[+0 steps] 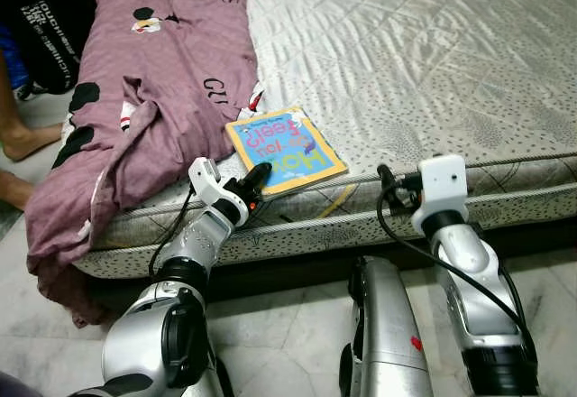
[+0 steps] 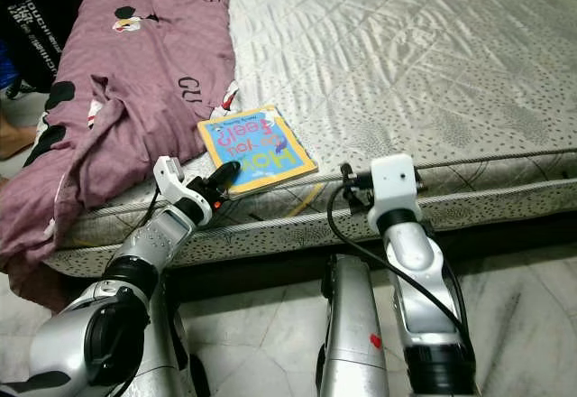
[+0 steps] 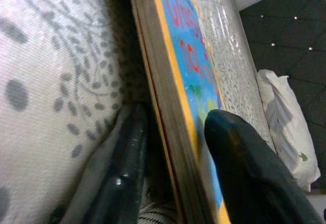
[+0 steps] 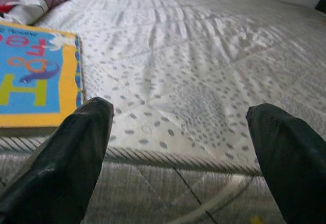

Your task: Clean up the room

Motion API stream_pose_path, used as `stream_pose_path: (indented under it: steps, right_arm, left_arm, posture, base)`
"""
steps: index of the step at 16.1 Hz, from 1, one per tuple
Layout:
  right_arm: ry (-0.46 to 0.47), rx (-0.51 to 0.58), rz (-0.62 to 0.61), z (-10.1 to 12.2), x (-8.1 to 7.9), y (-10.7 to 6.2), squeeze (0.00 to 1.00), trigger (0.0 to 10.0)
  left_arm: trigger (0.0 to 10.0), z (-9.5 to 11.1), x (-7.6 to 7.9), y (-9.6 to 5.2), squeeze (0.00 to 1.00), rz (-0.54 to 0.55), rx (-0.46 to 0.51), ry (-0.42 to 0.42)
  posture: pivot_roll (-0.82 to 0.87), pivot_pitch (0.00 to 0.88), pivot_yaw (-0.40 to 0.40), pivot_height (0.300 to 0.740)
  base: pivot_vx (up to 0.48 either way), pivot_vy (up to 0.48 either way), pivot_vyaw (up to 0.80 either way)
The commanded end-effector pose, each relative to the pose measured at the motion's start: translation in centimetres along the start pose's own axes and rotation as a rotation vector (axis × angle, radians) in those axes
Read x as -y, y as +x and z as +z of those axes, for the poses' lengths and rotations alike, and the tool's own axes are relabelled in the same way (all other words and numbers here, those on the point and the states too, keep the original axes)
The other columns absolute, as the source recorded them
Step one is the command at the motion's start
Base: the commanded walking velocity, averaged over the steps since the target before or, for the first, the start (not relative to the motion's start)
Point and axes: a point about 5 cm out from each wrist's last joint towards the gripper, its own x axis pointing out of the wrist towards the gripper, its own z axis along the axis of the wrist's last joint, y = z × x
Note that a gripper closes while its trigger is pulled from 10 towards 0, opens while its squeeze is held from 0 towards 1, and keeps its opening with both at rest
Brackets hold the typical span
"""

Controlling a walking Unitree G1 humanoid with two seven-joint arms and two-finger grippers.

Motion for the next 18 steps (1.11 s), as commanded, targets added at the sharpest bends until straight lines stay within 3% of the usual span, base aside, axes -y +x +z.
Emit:
stream_pose_path:
  steps: [1,9,12,16,17,18]
  right_arm:
    - [0.004,-0.009,0.003,-0.3,-0.3,0.1,0.0,10.0]
    - [0.021,0.012,0.007,-0.2,-1.1,0.9,0.0,10.0]
    - [0.051,0.023,0.023,0.0,-1.9,1.5,0.0,10.0]
    - [0.227,0.011,0.075,0.4,-5.0,3.1,0.0,10.0]
    - [0.25,0.008,0.081,0.4,-5.4,3.4,0.0,10.0]
    - [0.316,0.012,0.105,0.8,-6.5,4.1,0.0,10.0]
  left_arm:
    - [0.0,-0.4,-0.6,-0.2,0.0,0.029,-0.029,-0.013]
    - [0.0,1.1,-0.6,-0.2,0.0,0.03,0.013,-0.022]
    - [0.0,1.8,-0.3,-0.1,0.0,0.037,0.036,0.086]
    - [0.0,4.9,2.7,-0.1,0.0,-0.027,0.174,0.478]
    - [0.0,5.3,3.1,-0.2,0.0,-0.033,0.19,0.536]
    - [0.0,6.5,4.3,-1.1,0.0,-0.051,0.25,0.753]
  posture:
    - [-0.15,0.016,0.018,0.446]
    - [-0.14,0.0,0.027,0.446]
    - [-0.11,0.0,0.026,0.446]
    - [-0.04,0.0,0.02,0.446]
    - [-0.01,0.0,0.013,0.446]
    - [0.02,0.0,0.006,0.446]
  base:
    - [0.0,0.0,0.0]
    - [0.0,0.0,0.0]
    - [0.0,0.0,0.0]
    - [0.0,0.0,0.0]
    - [0.0,0.0,0.0]
    - [0.0,0.0,0.0]
